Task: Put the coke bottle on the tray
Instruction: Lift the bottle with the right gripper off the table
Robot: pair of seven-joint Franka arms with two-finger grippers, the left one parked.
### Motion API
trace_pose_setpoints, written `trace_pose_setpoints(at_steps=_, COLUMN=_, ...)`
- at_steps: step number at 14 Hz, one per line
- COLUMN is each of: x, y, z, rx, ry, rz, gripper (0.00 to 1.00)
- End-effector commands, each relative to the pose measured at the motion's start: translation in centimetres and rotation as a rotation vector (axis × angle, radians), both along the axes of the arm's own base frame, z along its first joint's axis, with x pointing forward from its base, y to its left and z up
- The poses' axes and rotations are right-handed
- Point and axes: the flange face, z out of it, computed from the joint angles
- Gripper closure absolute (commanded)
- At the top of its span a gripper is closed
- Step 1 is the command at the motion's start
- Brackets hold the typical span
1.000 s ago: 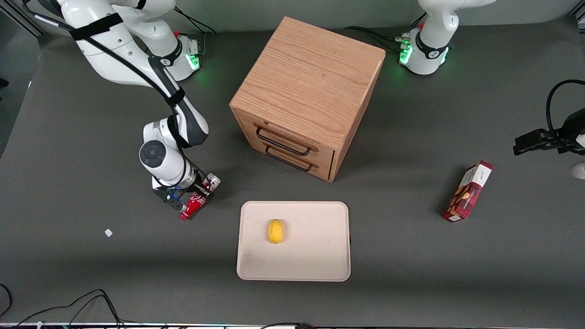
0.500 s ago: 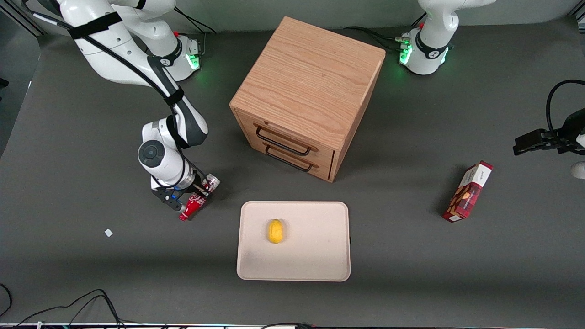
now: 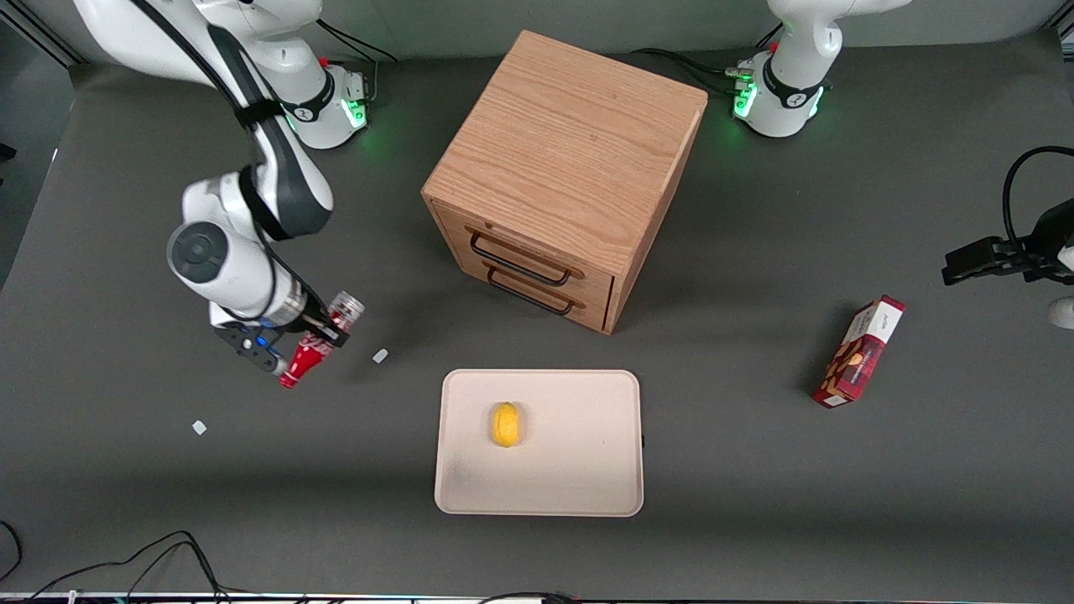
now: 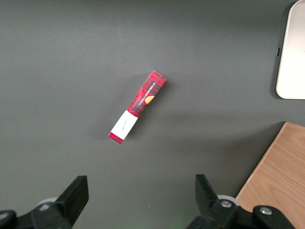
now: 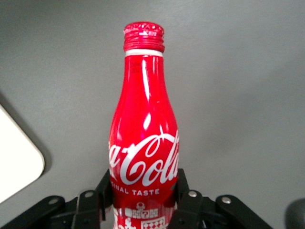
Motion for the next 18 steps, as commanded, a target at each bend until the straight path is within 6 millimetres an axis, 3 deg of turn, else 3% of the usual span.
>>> trace_pose_setpoints(at_steps=1, x=-0.1, y=-0.1, z=6.7, rx=-0.001, ry=0.044, rz=0.063, gripper=1.00)
trace_pose_setpoints(at_steps=4, x=0.6, y=-1.3, z=13.7, rx=0.037, ry=0.067, rz=0.092, gripper=1.00)
trace_pose_setpoints(at_steps=6, x=0.7, y=-1.3, z=17.3, rx=0.047, ry=0.080, rz=0.122, gripper=1.00)
trace_pose_setpoints(at_steps=8, x=1.1, y=-1.2, z=19.8, rx=0.066, ry=0.077, rz=0.144, gripper=1.00)
trace_pose_setpoints(at_steps=9, x=1.5, y=-0.7, z=20.0, rx=0.066, ry=0.079, rz=0.149, gripper=1.00)
trace_pose_setpoints(at_steps=11, x=3.6, y=0.9, z=17.7, rx=0.064, ry=0.103, rz=0.146, gripper=1.00)
trace_pose_setpoints(at_steps=14, x=8.6, y=8.2, z=11.4, rx=0.037, ry=0.128, rz=0.116, gripper=1.00)
trace_pose_setpoints(at_steps=15, x=10.6, y=9.8, z=9.5, rx=0.036, ry=0.117, rz=0.106, gripper=1.00)
trace_pose_setpoints(at_steps=18, x=13.9, y=12.6, z=4.6, rx=0.062, ry=0.057, rz=0.125, gripper=1.00)
